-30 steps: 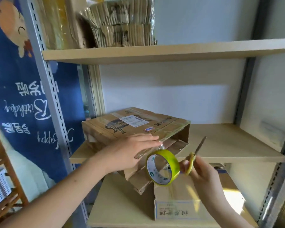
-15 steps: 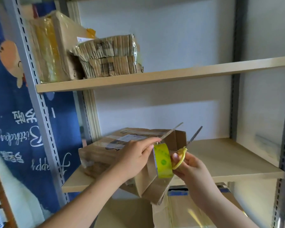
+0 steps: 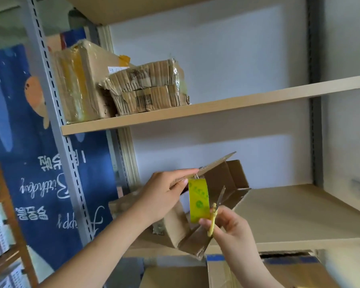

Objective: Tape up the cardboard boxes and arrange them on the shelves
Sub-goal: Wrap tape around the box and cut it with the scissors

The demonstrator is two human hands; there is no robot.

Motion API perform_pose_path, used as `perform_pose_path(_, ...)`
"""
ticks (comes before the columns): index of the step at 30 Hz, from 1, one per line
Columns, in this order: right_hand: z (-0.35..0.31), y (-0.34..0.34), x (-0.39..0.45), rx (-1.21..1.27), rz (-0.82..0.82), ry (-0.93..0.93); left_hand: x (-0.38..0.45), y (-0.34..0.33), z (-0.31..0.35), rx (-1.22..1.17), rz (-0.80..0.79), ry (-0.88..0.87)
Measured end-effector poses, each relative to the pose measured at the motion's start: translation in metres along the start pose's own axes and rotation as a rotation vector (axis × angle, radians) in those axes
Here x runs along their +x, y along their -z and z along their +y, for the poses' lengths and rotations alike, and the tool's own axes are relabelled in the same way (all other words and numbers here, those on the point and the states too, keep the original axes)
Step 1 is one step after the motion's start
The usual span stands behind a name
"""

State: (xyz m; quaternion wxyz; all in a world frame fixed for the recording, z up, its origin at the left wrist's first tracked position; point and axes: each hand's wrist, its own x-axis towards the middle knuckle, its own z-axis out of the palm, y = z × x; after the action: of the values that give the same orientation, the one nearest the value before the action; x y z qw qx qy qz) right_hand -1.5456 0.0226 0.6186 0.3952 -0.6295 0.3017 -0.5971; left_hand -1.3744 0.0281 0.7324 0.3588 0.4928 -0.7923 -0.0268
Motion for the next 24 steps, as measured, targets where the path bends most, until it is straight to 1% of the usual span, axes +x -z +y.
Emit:
perform_pose_path(2,-0.009,-0.005,0.010,0.089,-0.019,0.020,0.007,0.020,0.004,-0.062,0.009,0.069)
perform_pose_path(4,-0.018,-0.008,0.021,0.117,-0.049,0.045,0.014,0.037,0.009,-0.085,0.012,0.129)
perform_pose_path(6,-0.024,-0.015,0.031,0.107,-0.084,0.065,0.021,0.046,0.010,-0.016,0.066,0.160)
perform_pose_path(8,-0.029,-0.021,0.040,0.087,-0.120,0.080,0.027,0.055,0.007,0.068,0.088,0.237)
perform_pose_path(11,-0.032,-0.024,0.056,0.057,-0.149,0.111,0.038,0.074,0.006,0.112,-0.029,0.373)
perform_pose_path(13,-0.035,-0.023,0.063,0.027,-0.179,0.114,0.044,0.085,0.006,0.105,-0.097,0.433)
perform_pose_path(16,-0.039,-0.024,0.071,0.027,-0.220,0.071,0.048,0.087,0.004,0.162,-0.096,0.408)
perform_pose_path(19,-0.042,-0.028,0.072,0.035,-0.222,0.011,0.049,0.082,0.003,0.300,-0.065,0.391)
perform_pose_path(21,-0.039,-0.030,0.071,-0.050,-0.211,-0.053,0.047,0.079,0.001,0.381,-0.053,0.417)
perform_pose_path(23,-0.030,-0.034,0.066,-0.157,-0.174,-0.129,0.044,0.076,-0.002,0.357,-0.067,0.453)
perform_pose_path(24,-0.026,-0.036,0.064,-0.166,-0.155,-0.163,0.043,0.075,-0.004,0.338,-0.076,0.463)
